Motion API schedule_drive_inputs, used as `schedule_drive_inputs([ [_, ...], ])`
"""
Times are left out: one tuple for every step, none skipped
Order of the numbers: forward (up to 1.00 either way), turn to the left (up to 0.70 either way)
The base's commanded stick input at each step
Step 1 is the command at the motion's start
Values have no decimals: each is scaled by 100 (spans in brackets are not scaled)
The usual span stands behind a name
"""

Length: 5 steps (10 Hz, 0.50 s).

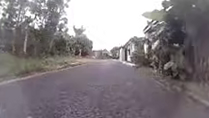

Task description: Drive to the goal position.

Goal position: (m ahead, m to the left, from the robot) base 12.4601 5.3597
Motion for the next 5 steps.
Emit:
schedule_drive_inputs([
  [85, 0],
  [85, 0],
  [85, 0],
  [85, 0],
  [85, 0],
])
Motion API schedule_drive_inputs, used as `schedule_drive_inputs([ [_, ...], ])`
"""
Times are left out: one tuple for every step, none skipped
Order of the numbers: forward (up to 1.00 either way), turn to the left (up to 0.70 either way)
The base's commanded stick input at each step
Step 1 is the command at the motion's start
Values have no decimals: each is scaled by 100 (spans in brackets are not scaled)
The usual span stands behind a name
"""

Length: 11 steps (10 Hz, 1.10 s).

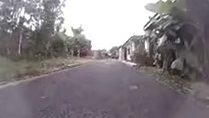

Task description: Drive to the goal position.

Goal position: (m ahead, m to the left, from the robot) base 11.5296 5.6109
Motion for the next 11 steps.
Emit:
schedule_drive_inputs([
  [85, 0],
  [85, 0],
  [85, 0],
  [85, 0],
  [85, 0],
  [85, 0],
  [85, 0],
  [85, 0],
  [85, 0],
  [85, 0],
  [85, 0],
])
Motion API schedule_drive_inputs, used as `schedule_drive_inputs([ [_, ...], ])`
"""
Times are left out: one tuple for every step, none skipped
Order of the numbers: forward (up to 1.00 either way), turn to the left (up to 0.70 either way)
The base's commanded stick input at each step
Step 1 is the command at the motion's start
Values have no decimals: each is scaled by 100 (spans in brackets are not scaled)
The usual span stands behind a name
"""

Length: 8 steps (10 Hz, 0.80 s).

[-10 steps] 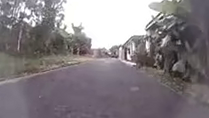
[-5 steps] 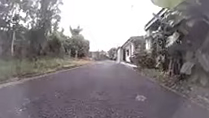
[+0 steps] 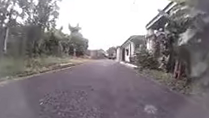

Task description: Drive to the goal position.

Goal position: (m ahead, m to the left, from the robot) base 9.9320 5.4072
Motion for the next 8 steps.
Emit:
schedule_drive_inputs([
  [85, 0],
  [85, 0],
  [85, 0],
  [85, 0],
  [85, 0],
  [85, 0],
  [85, 0],
  [85, 0],
])
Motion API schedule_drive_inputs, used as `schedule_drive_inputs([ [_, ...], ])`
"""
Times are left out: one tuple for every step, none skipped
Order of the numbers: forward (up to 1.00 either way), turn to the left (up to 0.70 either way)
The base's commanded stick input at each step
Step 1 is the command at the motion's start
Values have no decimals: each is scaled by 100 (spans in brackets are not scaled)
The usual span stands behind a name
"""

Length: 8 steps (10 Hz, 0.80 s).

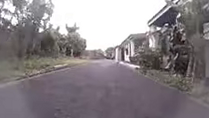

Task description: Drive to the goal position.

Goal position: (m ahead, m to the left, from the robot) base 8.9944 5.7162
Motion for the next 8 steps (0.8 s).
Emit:
schedule_drive_inputs([
  [85, 0],
  [85, 0],
  [85, 0],
  [85, 0],
  [85, 0],
  [85, 0],
  [85, 0],
  [85, 0],
])
